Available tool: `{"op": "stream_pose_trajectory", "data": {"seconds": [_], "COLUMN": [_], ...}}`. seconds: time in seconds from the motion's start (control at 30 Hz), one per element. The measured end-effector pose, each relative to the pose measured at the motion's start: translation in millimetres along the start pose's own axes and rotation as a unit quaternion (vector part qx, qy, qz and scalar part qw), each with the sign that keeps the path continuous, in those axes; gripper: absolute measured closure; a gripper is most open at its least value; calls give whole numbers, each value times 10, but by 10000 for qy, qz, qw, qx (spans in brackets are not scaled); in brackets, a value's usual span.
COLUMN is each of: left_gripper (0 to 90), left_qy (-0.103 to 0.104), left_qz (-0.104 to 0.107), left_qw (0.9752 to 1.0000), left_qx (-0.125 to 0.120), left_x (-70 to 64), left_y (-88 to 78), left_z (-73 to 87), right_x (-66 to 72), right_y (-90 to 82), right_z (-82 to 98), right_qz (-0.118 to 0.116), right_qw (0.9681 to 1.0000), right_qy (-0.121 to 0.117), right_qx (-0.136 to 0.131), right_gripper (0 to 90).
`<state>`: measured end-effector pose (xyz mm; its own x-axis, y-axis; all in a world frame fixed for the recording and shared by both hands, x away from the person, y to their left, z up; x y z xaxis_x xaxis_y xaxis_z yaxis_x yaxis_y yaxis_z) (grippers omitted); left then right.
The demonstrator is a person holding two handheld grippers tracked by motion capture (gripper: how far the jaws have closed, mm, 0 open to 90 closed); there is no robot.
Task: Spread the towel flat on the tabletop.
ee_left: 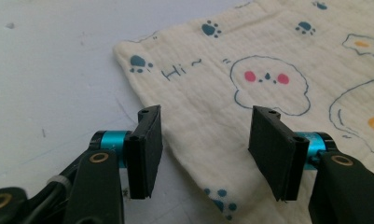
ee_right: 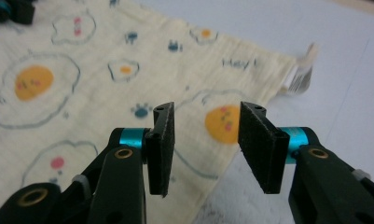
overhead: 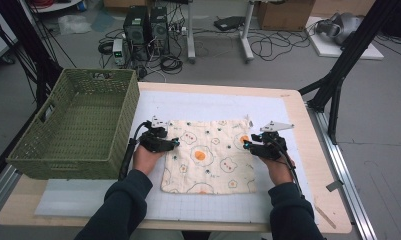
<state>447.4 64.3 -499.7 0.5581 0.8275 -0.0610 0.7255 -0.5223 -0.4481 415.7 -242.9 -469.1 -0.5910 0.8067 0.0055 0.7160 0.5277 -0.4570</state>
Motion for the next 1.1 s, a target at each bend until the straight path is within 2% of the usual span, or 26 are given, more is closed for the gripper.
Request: {"op": "stream_pose_trajectory", "data": {"seconds": [0.07, 0.13, 0.17, 0.2, 0.23, 0.27, 0.3, 0.33, 0.37, 0.4, 0.43, 0.5, 0.53, 0.57, 0.63, 0.7, 0.8, 0.87, 0.93, 1.0, 1.1], "left_gripper": [465, 513, 579, 743, 821, 856, 860, 861, 862, 861, 861, 834, 770, 694, 630, 571, 525, 526, 528, 531, 543], "left_qy": [126, 139, 124, 92, 97, 175, 224, 269, 157, 65, 15, -9, -13, -86, -151, -113, -168, -226, -169, -126, -64], "left_qz": [-82, -117, -84, 19, -4, -16, -137, -298, -371, -426, -448, -454, -473, -431, -289, -239, -143, 44, 135, 167, 213], "left_qw": [9999, 9998, 9999, 9999, 9999, 9998, 9996, 9991, 9990, 9989, 9988, 9986, 9985, 9986, 9989, 9992, 9991, 9989, 9991, 9984, 9983], "left_qx": [4, 6, -13, -37, -46, -60, -102, -133, -181, -188, -201, -253, -279, -309, -328, -306, -371, -401, -375, -525, -532], "left_x": [-3, 8, 11, 3, 6, 15, 35, 75, 102, 129, 138, 142, 151, 154, 144, 131, 97, 51, 5, -53, -126], "left_y": [5, 2, -4, -2, 3, 11, 22, 30, 43, 43, 40, 31, 21, 7, -32, -72, -132, -173, -221, -278, -361], "left_z": [-3, -7, -12, -12, -14, -20, -28, -35, -38, -42, -43, -52, -60, -67, -79, -89, -130, -158, -166, -172, -87], "right_x": [17, 37, 43, 51, 55, 57, 56, 55, 52, 34, 27, 7, -12, -22, -23, -17, 5, 35, 66, 103, 168], "right_y": [38, 94, 127, 157, 186, 202, 215, 223, 223, 225, 229, 233, 231, 230, 211, 177, 85, 24, -43, -106, -183], "right_z": [94, 172, 199, 218, 238, 234, 228, 227, 223, 221, 219, 210, 203, 201, 199, 178, 118, 97, 81, 85, 113], "right_qz": [-9, -36, -26, -23, -15, 18, 3, 11, 76, 200, 274, 448, 600, 630, 569, 556, 436, 359, 358, 296, 174], "right_qw": [9999, 9996, 9994, 9992, 9990, 9992, 9993, 9994, 9993, 9992, 9990, 9985, 9977, 9976, 9980, 9981, 9989, 9993, 9993, 9995, 9996], "right_qy": [63, 121, 120, 117, 107, 123, 133, 103, 40, -47, -8, -43, -84, -48, 56, 28, -3, -26, -135, -138, -192], "right_qx": [89, 245, 325, 377, 426, 390, 354, 341, 351, 353, 348, 327, 311, 290, 280, 254, 147, 120, 32, -35, -71], "right_gripper": [560, 558, 559, 577, 607, 654, 731, 804, 880, 880, 880, 847, 806, 756, 706, 650, 575, 560, 556, 553, 553]}}
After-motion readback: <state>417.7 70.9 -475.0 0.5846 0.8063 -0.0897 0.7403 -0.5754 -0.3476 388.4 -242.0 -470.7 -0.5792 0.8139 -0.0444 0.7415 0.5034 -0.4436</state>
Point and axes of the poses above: each handheld gripper's, and its own axes: y roughly forward along the jaws, z roughly out of its underside, x roughly to its left, the point moved 8 cm from there along y, roughly forward along the jaws, and after that the axes turned 12 degrees about -x, right-handed, at the moved point
